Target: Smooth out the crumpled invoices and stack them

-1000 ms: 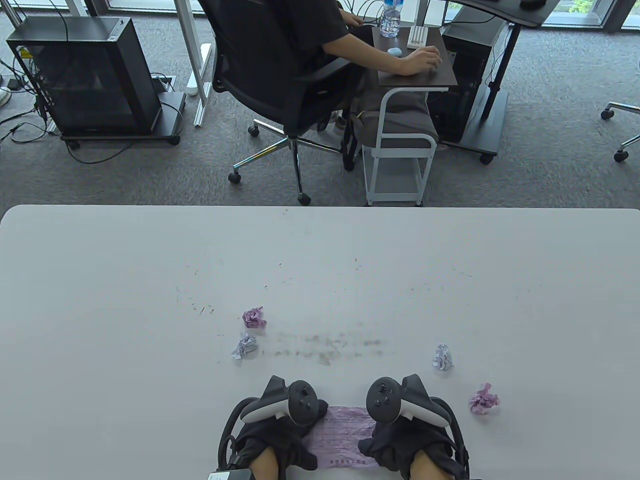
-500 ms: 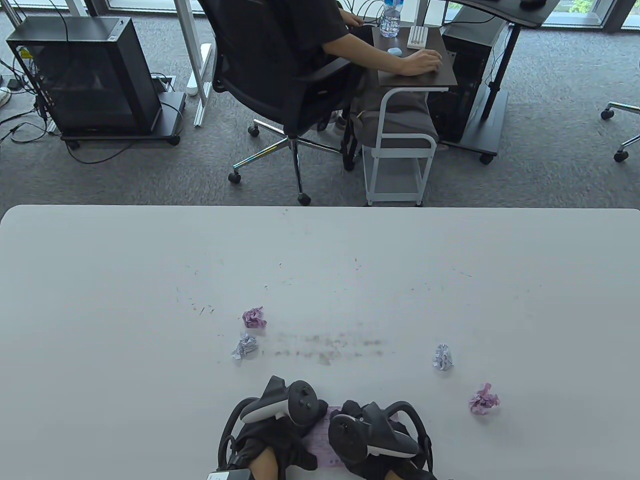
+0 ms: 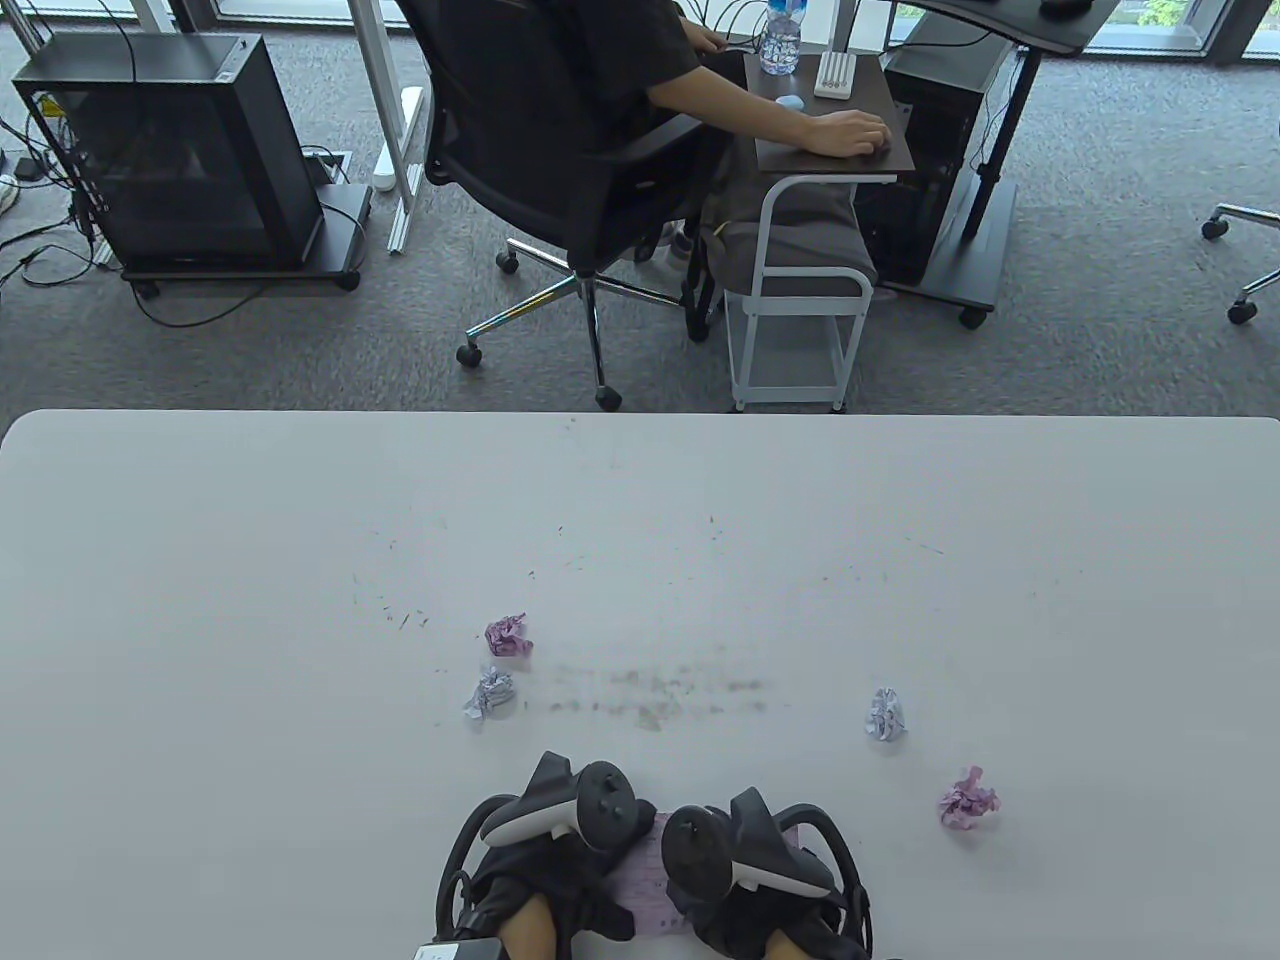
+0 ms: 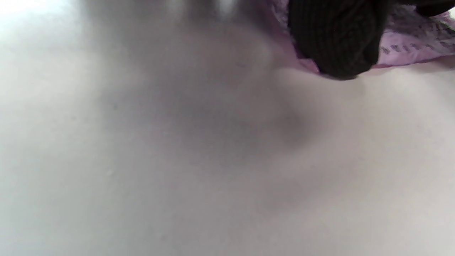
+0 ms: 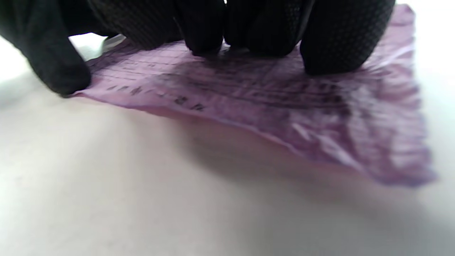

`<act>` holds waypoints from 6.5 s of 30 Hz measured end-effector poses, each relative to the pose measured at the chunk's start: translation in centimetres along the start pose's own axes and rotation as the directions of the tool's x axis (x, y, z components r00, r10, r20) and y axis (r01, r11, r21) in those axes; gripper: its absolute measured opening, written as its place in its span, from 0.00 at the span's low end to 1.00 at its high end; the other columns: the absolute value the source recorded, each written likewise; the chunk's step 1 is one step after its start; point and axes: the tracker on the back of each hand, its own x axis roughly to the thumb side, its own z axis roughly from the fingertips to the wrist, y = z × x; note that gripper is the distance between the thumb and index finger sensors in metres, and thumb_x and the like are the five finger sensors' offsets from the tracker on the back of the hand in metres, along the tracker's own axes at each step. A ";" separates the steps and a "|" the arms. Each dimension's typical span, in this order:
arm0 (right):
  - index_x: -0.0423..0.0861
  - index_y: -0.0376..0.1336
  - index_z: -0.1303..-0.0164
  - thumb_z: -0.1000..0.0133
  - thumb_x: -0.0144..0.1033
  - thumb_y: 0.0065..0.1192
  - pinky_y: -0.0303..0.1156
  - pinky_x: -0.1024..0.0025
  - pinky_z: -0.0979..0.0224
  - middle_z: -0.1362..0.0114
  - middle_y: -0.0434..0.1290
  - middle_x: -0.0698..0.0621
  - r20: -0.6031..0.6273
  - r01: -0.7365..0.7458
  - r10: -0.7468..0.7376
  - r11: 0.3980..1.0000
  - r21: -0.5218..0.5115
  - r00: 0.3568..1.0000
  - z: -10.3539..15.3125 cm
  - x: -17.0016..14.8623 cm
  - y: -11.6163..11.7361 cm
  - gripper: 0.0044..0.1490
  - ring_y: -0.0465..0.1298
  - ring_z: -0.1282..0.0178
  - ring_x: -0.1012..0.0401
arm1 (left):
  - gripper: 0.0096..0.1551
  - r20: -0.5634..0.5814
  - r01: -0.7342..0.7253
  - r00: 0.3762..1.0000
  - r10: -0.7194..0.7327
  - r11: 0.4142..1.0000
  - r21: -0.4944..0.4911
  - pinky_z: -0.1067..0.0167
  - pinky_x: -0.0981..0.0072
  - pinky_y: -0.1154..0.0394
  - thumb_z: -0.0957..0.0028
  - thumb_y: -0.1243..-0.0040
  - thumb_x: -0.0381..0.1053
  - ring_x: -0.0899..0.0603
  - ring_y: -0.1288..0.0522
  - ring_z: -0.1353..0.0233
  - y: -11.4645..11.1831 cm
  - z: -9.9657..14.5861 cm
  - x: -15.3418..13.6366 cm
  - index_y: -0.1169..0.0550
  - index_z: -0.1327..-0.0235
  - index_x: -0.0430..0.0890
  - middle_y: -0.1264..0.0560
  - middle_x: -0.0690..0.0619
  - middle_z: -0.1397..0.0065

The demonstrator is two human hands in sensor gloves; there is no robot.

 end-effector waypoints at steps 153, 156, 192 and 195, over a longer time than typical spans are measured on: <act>0.41 0.56 0.27 0.44 0.32 0.67 0.81 0.58 0.51 0.41 0.77 0.44 -0.313 -0.247 0.150 0.921 -0.300 0.938 -6.8 -4.7 -4.8 0.36 0.81 0.51 0.52 | 0.36 -0.059 0.078 0.996 -0.060 0.928 0.364 0.31 0.29 0.50 0.34 0.52 0.51 0.23 0.58 0.22 2.8 -2.1 -0.9 0.47 0.17 0.42 0.61 0.40 0.19; 0.41 0.56 0.28 0.44 0.32 0.67 0.81 0.58 0.52 0.42 0.77 0.44 -0.318 -0.246 0.147 0.922 -0.299 0.937 -6.7 -5.0 -4.7 0.36 0.81 0.52 0.52 | 0.36 -0.057 0.035 0.998 -0.016 0.939 0.342 0.31 0.29 0.52 0.33 0.53 0.52 0.23 0.61 0.22 2.7 -2.2 -1.4 0.49 0.17 0.45 0.63 0.39 0.19; 0.42 0.60 0.30 0.43 0.32 0.68 0.81 0.59 0.51 0.35 0.75 0.36 -0.623 -0.375 0.292 0.927 -0.002 0.725 -4.8 -12.3 -6.4 0.31 0.81 0.48 0.50 | 0.40 0.025 -0.141 0.989 0.146 0.880 0.453 0.31 0.30 0.49 0.35 0.49 0.55 0.22 0.60 0.22 3.0 -0.8 -3.5 0.48 0.16 0.45 0.64 0.36 0.21; 0.42 0.60 0.30 0.44 0.33 0.68 0.81 0.60 0.51 0.35 0.75 0.36 -0.598 -0.344 0.206 0.931 -0.125 0.775 -3.2 -11.7 -8.7 0.32 0.81 0.49 0.51 | 0.41 0.068 -0.148 0.989 0.132 0.850 0.506 0.31 0.30 0.47 0.36 0.46 0.56 0.23 0.56 0.22 3.5 0.2 -3.5 0.47 0.16 0.43 0.63 0.36 0.20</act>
